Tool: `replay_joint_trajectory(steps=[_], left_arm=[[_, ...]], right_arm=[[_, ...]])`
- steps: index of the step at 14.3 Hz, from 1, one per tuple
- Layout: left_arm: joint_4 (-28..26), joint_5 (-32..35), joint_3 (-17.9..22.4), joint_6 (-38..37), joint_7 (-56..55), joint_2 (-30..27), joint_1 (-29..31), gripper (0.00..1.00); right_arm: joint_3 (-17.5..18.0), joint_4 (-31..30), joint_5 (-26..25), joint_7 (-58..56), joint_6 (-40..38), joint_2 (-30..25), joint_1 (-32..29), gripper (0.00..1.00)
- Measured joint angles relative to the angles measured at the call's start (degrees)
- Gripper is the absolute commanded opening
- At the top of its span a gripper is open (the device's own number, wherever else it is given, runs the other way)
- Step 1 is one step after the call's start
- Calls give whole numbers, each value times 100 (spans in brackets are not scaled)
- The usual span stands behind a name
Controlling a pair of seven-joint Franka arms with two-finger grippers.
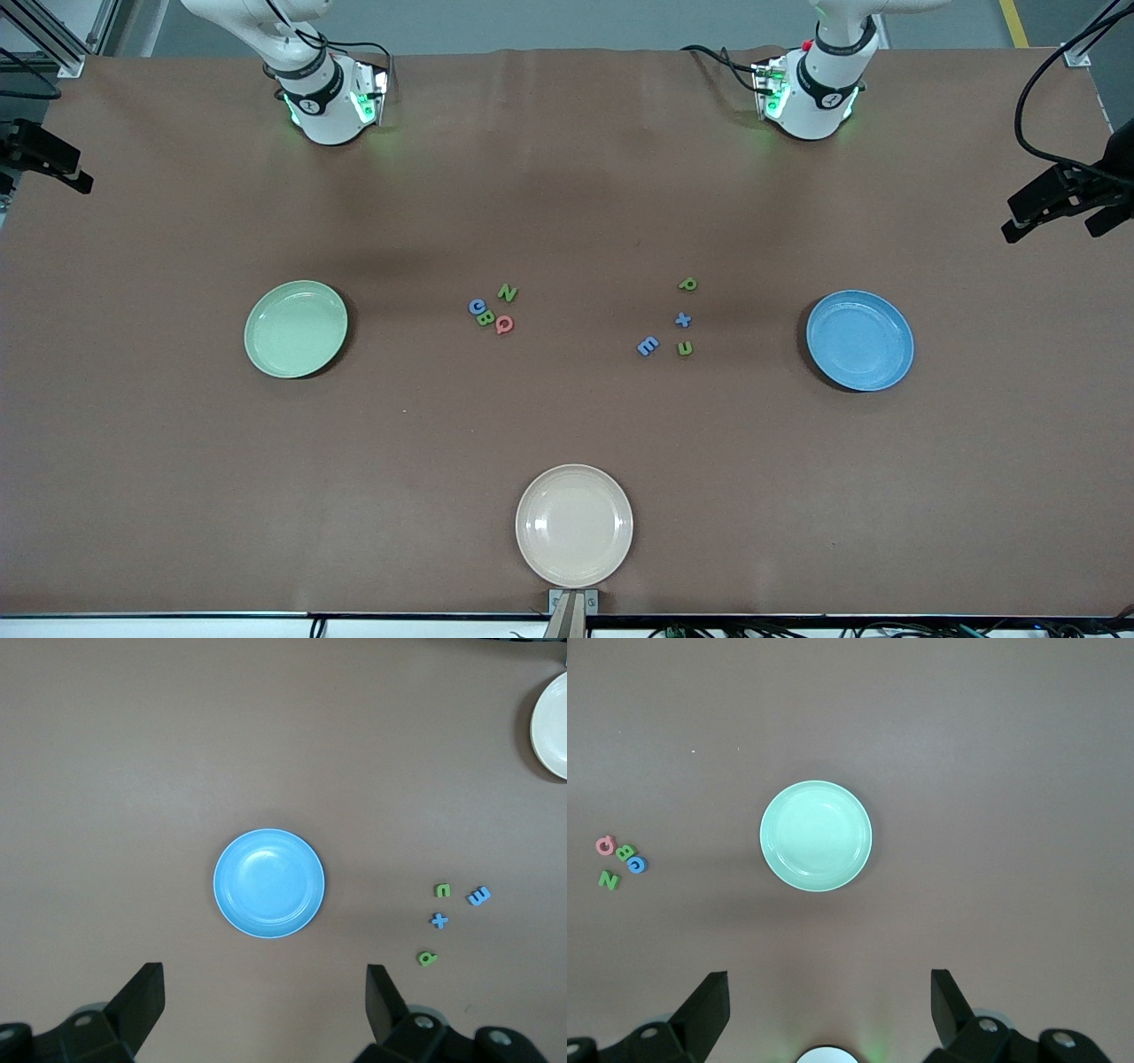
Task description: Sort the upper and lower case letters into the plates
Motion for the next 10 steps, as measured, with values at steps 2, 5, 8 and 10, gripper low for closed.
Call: replay_joint_trajectory(steps=[2, 5, 8, 10], left_arm=[[0, 0, -1, 0, 0, 0, 0, 100], [0, 0, 0, 0, 0, 0, 0, 100], [-39, 0, 2, -14, -53, 6, 2, 100], [-125, -14, -18, -154, -91, 79, -35, 100]], right_arm=[[16, 2, 0, 0, -115, 0, 1, 100], [35, 14, 0, 0, -243, -3, 4, 100], [36, 97, 3, 0, -319, -23, 4, 100], [38, 136, 3, -1, -319, -30, 4, 100]])
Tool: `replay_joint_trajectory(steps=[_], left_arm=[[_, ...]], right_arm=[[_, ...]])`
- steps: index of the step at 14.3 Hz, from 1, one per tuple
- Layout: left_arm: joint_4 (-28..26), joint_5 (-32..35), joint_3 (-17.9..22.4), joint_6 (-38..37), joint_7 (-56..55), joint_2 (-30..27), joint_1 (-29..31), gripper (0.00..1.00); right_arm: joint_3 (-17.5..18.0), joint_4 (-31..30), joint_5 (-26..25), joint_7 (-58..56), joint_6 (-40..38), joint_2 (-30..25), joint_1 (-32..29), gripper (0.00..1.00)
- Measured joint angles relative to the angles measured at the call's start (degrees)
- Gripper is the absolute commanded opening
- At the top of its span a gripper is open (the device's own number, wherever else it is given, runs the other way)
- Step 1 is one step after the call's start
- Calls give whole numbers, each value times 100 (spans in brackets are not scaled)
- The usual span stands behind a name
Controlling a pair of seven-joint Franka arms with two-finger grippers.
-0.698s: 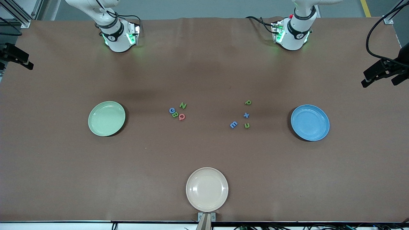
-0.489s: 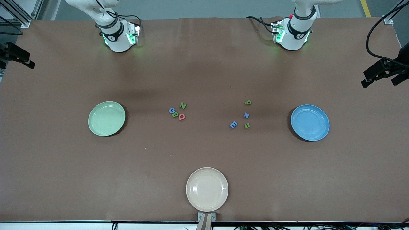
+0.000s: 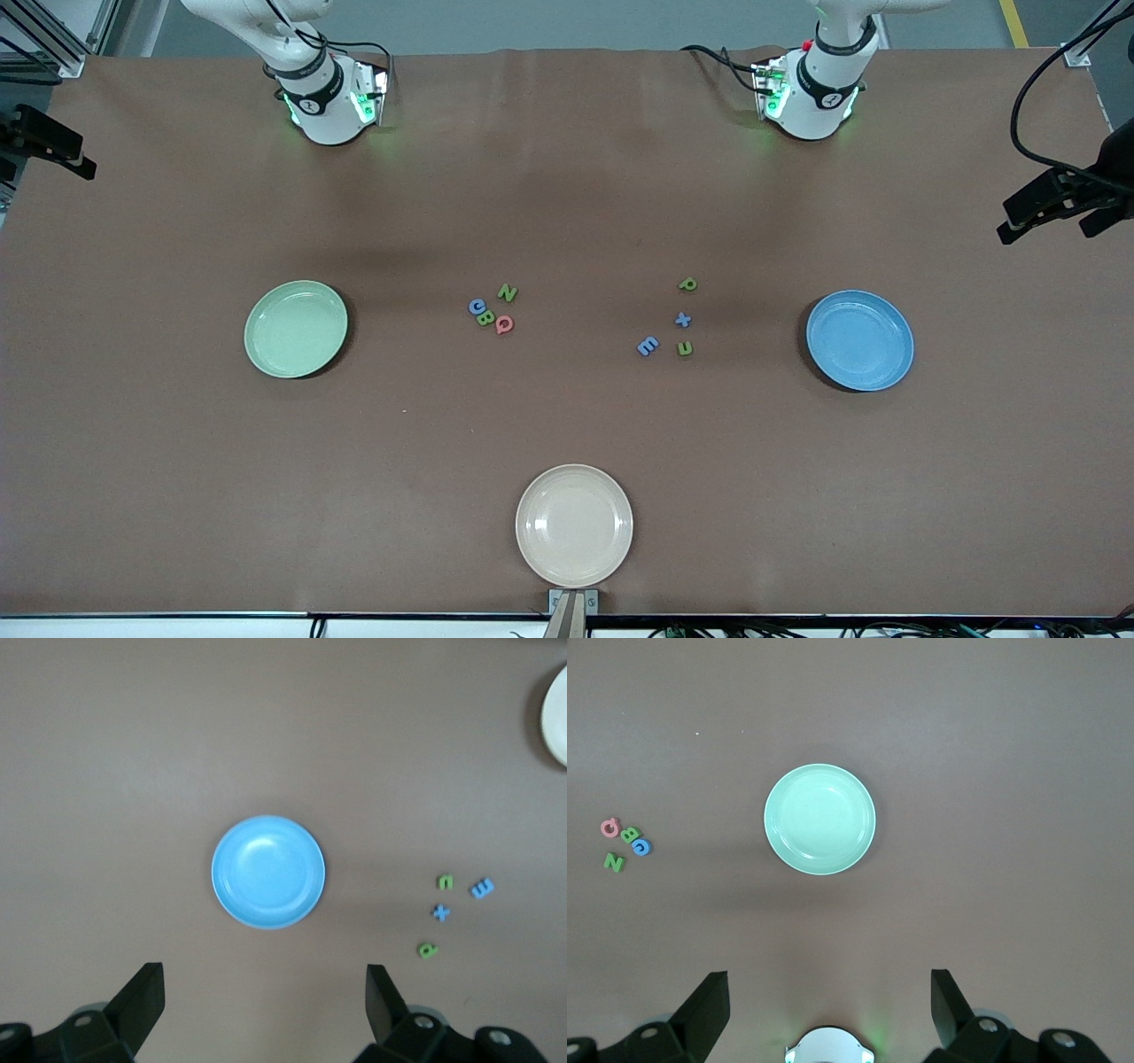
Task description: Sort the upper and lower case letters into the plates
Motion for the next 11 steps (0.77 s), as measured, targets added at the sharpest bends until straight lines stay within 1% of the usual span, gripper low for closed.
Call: replay_joint_trajectory(steps=[2, 6, 9, 11], left_arm=[[-72, -12, -117, -99, -25, 178, -86, 100], [-117, -18, -690, -48, -565, 738, -148, 100], [-127, -19, -1109, 254, -1247, 1172, -167, 100], [-159, -18, -1281, 539, -1734, 1471, -268, 100]], right_arm=[[-1, 17, 0, 0, 25, -1, 0, 100], [-14, 53, 0, 0, 63, -1, 0, 100], [-19, 62, 0, 4, 63, -1, 0, 100], [-15, 64, 0, 7, 59, -1, 0, 100]])
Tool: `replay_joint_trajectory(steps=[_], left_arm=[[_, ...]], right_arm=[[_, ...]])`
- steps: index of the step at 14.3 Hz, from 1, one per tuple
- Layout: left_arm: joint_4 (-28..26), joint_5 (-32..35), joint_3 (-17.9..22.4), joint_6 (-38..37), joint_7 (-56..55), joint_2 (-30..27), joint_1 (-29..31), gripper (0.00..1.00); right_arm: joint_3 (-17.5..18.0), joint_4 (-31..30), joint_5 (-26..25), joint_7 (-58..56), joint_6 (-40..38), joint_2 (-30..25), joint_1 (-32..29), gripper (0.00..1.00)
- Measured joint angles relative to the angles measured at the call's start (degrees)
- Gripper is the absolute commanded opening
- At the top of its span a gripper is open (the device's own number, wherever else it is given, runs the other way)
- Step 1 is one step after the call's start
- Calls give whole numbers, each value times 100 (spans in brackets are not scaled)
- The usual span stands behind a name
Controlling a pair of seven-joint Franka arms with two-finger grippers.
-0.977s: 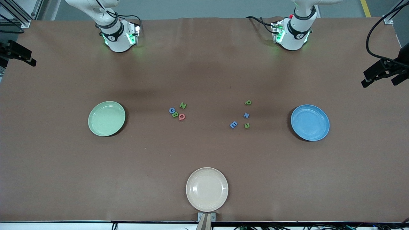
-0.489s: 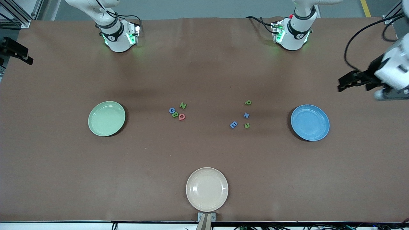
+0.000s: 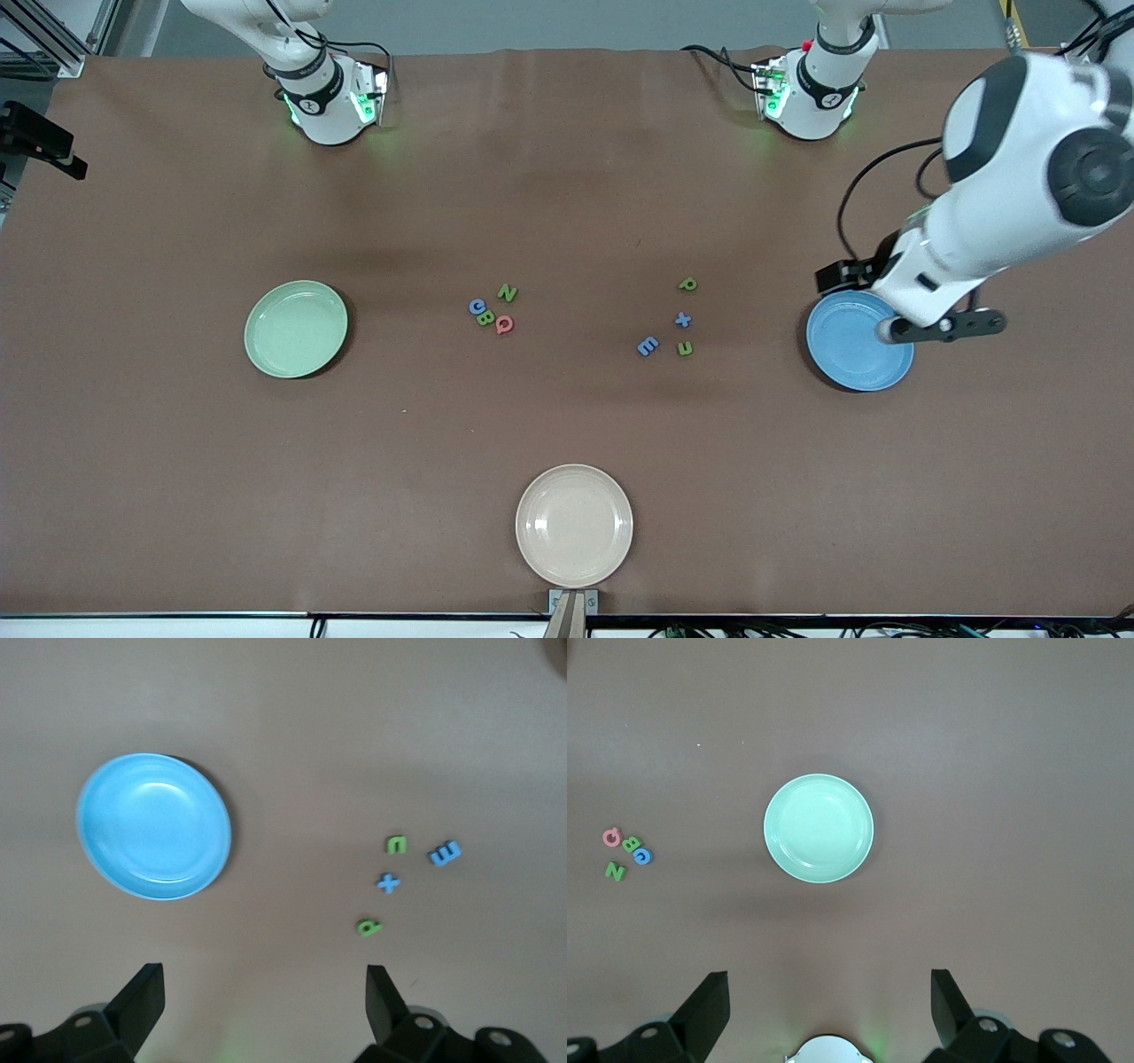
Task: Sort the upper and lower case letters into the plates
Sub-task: 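Reach over the letters and grasp the green n with the left gripper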
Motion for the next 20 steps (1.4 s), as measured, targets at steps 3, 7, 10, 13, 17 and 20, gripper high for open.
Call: replay_joint_trajectory(steps=[3, 7, 10, 13, 17, 20], left_arm=[[-252, 62, -28, 644, -639, 356, -356, 100], [-1009, 306, -30, 1749, -1217, 570, -671, 100], [-1377, 559, -31, 2308, -1520, 809, -828, 100], [-1469, 813, -33, 2740, -1892, 1157, -991, 100], [-1683, 864, -34, 3471, -2253, 1409, -1096, 100], [-1924, 864, -34, 4032, -2315, 1527, -1101, 100]], right_arm=[[8, 1, 0, 19, -10, 0, 0, 100], [6, 2, 0, 44, -29, 0, 0, 100], [12, 3, 1, 200, -33, 0, 0, 100], [19, 2, 2, 248, -37, 0, 2, 100], [16, 2, 2, 250, -35, 0, 2, 100], [15, 1, 9, 257, -35, 0, 2, 100]])
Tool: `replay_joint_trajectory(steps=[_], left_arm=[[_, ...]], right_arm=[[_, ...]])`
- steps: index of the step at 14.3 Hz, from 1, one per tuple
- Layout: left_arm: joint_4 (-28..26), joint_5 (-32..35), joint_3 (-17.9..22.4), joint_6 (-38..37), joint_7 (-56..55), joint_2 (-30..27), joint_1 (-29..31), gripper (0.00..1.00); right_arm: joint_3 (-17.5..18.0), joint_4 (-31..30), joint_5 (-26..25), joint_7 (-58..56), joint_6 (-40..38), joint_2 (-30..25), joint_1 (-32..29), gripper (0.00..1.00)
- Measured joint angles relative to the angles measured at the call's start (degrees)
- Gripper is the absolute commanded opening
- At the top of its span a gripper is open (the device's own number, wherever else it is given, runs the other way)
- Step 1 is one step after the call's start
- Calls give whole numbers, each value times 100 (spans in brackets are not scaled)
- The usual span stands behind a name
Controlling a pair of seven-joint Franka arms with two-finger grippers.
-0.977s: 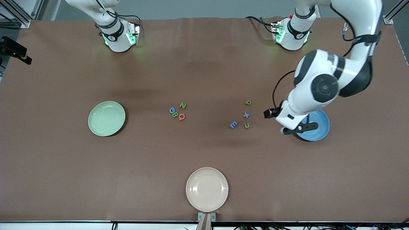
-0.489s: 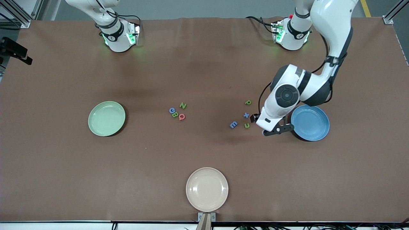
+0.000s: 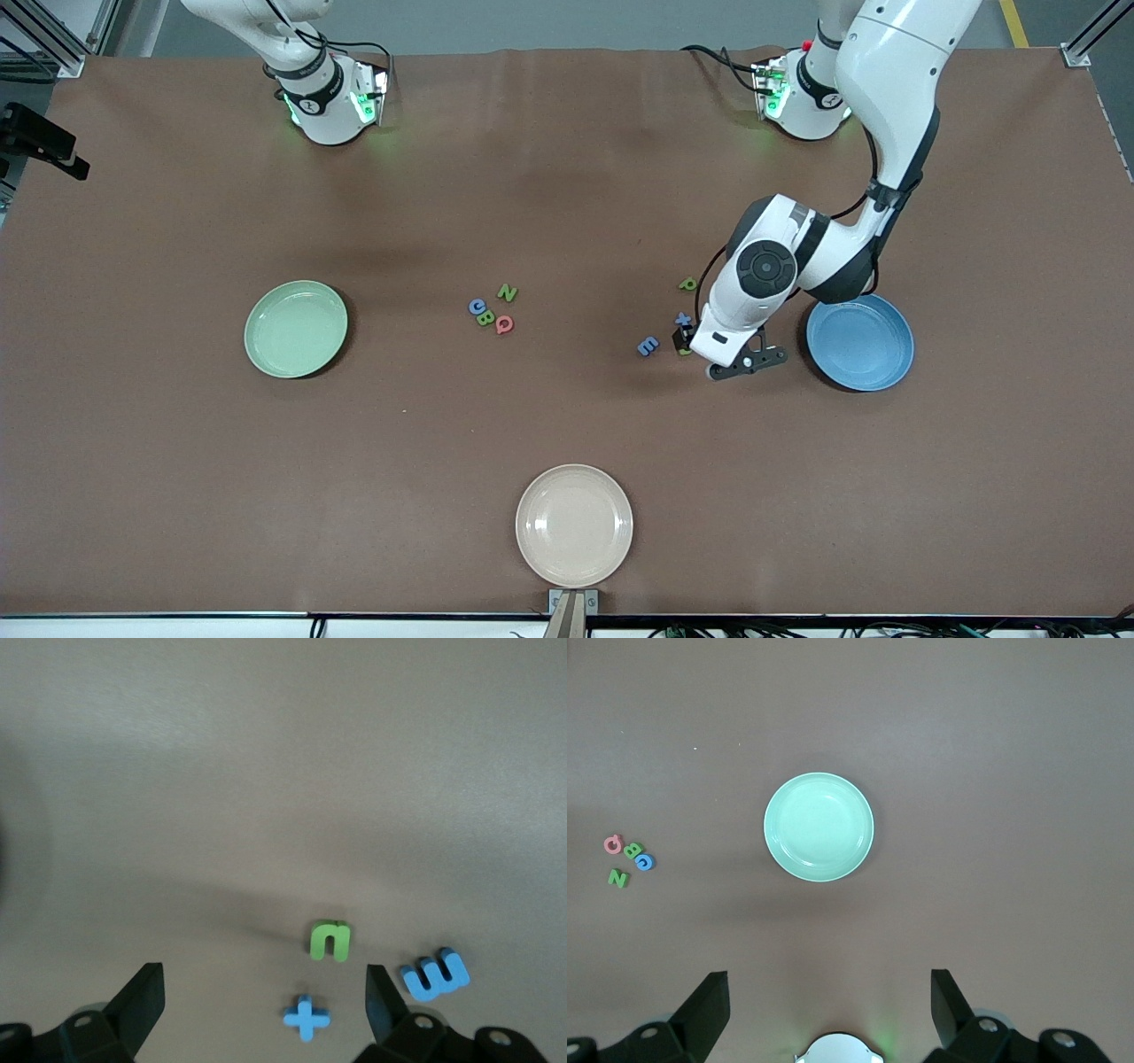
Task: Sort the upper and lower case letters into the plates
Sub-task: 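Reach over the letters and grasp the green n with the left gripper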
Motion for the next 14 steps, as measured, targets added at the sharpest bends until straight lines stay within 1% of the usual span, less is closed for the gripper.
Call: replay_joint_trajectory(steps=[3, 5, 6, 9, 10, 12, 14], left_arm=[[-107, 24, 0, 529, -292, 277, -79, 100], [-108, 169, -1, 649, -498, 429, -152, 98], [-108, 222, -1, 663, -559, 469, -170, 93], [-106, 235, 3, 669, -568, 499, -175, 72], [-104, 245, 3, 669, -568, 499, -175, 66], [-103, 283, 3, 670, -568, 500, -175, 59], [-100, 300, 3, 676, -568, 500, -175, 54]], right_arm=[[-1, -3, 51, 14, -9, 0, 0, 100], [-1, -4, 70, 16, -11, 0, 0, 100], [0, -4, 80, 16, -11, 0, 0, 100], [0, -3, 86, 16, -7, 0, 0, 100], [-1, 2, 86, 16, 1, 0, 0, 100], [-2, 10, 86, 16, 7, 1, 0, 100], [0, 47, 87, 16, 43, 5, 0, 100]])
